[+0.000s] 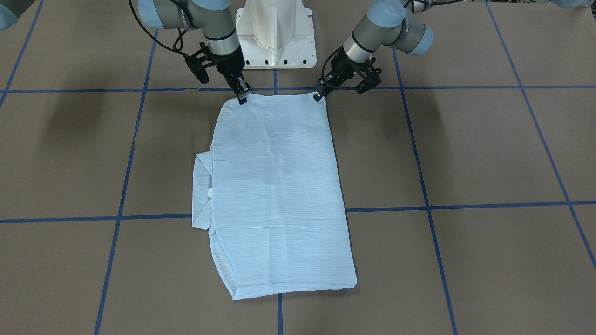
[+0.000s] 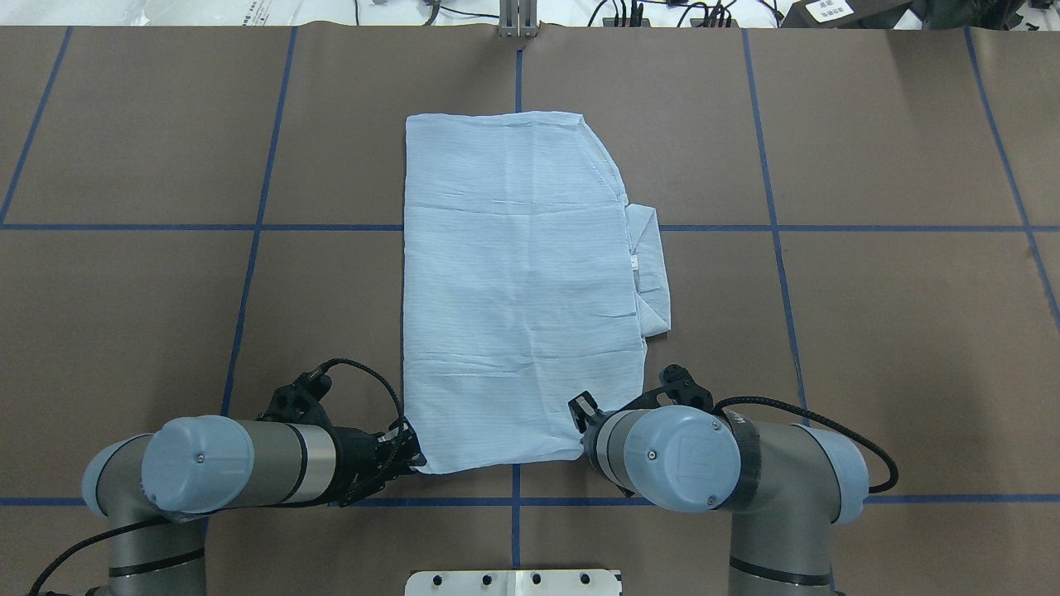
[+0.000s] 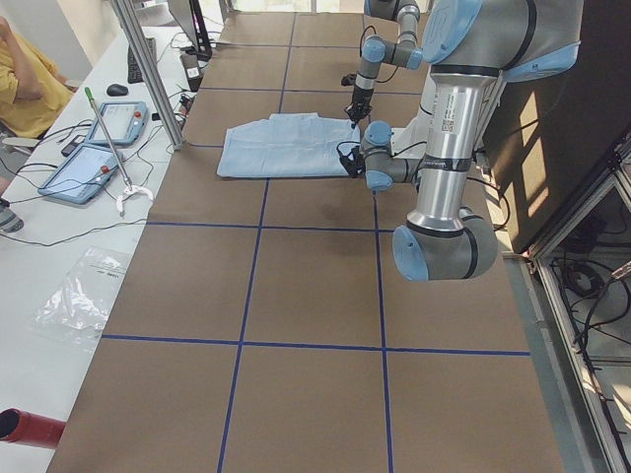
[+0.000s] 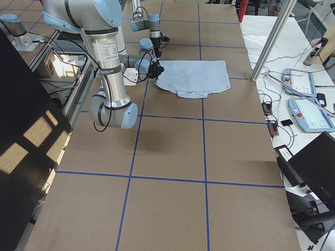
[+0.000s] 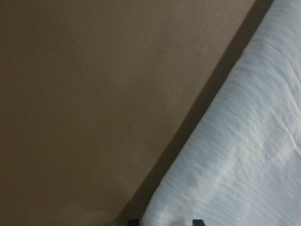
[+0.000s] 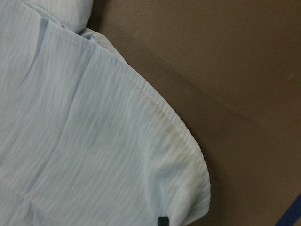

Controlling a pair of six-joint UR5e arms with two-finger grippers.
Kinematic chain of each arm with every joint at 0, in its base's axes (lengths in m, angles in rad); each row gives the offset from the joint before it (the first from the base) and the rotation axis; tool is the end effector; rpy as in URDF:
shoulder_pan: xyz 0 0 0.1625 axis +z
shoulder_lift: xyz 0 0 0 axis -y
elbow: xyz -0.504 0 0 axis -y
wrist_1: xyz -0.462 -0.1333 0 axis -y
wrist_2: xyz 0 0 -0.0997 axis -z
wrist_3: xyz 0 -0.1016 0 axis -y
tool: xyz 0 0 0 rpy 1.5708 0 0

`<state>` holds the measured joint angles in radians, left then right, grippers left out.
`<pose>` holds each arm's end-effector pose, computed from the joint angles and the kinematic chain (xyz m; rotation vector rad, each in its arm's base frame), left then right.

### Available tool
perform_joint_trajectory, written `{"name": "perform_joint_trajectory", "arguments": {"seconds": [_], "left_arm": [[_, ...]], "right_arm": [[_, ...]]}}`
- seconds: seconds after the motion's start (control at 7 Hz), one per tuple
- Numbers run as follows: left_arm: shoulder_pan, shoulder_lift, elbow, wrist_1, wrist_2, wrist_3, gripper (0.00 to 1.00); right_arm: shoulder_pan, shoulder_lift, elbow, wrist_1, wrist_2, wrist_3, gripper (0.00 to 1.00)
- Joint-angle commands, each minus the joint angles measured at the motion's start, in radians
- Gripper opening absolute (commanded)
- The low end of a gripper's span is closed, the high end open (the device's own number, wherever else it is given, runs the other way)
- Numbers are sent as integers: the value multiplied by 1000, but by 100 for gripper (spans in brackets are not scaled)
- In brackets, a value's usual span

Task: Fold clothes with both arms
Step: 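Move the left gripper to the other near corner and grasp both corners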

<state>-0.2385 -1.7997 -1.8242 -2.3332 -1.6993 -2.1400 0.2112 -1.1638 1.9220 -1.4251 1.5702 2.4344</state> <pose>0.6042 -0.2707 0.3769 -0.3205 1.2304 -0.6187 -0.6335 -0.2722 0.2922 -0.3027 -0.8966 0.9981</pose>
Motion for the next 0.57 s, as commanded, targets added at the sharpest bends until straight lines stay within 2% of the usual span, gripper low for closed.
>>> {"name": "perform_joint_trajectory", "arguments": {"seconds": [0.0, 0.14, 0.43], "left_arm": [[-1, -9, -16, -2, -13, 8, 0], [-19, -12, -55, 12, -35, 8, 0], [-184, -30, -69, 15, -138, 85, 0]], "right_arm": [[2, 6, 12, -3, -2, 0, 0], [31, 7, 53, -38, -3, 0, 0], [101, 79, 77, -142, 2, -11, 0]]}}
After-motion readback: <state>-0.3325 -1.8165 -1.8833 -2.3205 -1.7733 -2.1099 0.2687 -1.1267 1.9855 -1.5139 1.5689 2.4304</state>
